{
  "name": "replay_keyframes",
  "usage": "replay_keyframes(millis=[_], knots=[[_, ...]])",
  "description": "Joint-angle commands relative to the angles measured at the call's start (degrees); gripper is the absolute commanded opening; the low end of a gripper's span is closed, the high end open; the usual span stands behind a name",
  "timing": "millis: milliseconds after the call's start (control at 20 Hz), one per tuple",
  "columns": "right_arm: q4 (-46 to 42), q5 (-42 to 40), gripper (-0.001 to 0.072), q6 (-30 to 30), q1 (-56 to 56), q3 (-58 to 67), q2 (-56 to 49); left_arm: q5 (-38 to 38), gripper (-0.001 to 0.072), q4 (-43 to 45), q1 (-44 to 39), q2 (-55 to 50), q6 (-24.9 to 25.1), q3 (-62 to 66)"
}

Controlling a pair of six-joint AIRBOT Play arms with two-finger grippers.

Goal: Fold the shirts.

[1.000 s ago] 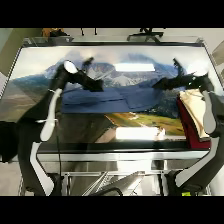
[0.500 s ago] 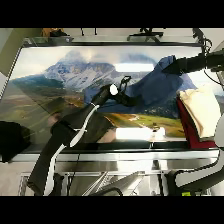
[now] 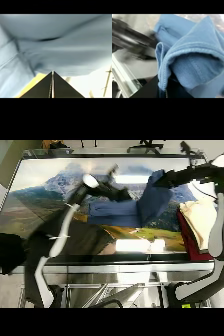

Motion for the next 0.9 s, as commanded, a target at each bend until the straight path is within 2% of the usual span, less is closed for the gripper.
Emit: replay_keyframes(millis=[0, 250, 400, 450, 500, 550, 600, 700, 750, 850], knots=[[0.04, -10.45, 0.0019, 2.69, 9.16, -0.02, -2.05, -8.48, 0.0011, -3.93, 10.19, 14.10, 3.41, 0.02], [-0.02, -32.87, 0.0020, 2.80, 28.09, -0.02, -9.60, -14.93, 0.0011, -3.89, 22.18, 30.53, 5.16, -2.54], [-0.04, -43.67, 0.0026, 0.92, 36.20, -0.02, -17.62, -17.31, 0.0012, -3.48, 25.53, 37.51, 8.48, -9.14], [0.04, -46.60, 0.0052, 0.02, 37.94, 0.00, -20.11, -17.59, 0.0011, -3.48, 26.10, 39.43, 9.55, -11.80], [1.36, -48.94, 0.0326, -0.20, 39.34, 0.00, -22.23, -17.70, 0.0011, -3.45, 26.56, 41.29, 10.54, -14.67], [4.79, -50.16, 0.0630, -0.94, 40.02, 0.02, -23.43, -17.64, 0.0012, -3.41, 26.69, 43.01, 11.52, -17.46], [9.64, -50.21, 0.0681, -4.68, 40.15, 0.02, -23.69, -17.64, 0.0012, -3.45, 26.97, 44.26, 12.63, -19.71], [14.95, -48.68, 0.0679, -10.67, 39.04, 0.13, -21.81, -17.31, 0.0011, -3.45, 27.34, 46.49, 14.60, -23.56], [14.29, -46.95, 0.0665, -10.82, 37.48, 0.13, -19.91, -17.11, 0.0011, -3.48, 27.54, 47.30, 15.34, -24.96], [12.55, -41.70, 0.0566, -9.64, 32.74, 0.13, -16.15, -17.09, 0.0011, -3.54, 28.61, 48.63, 15.91, -26.95]])
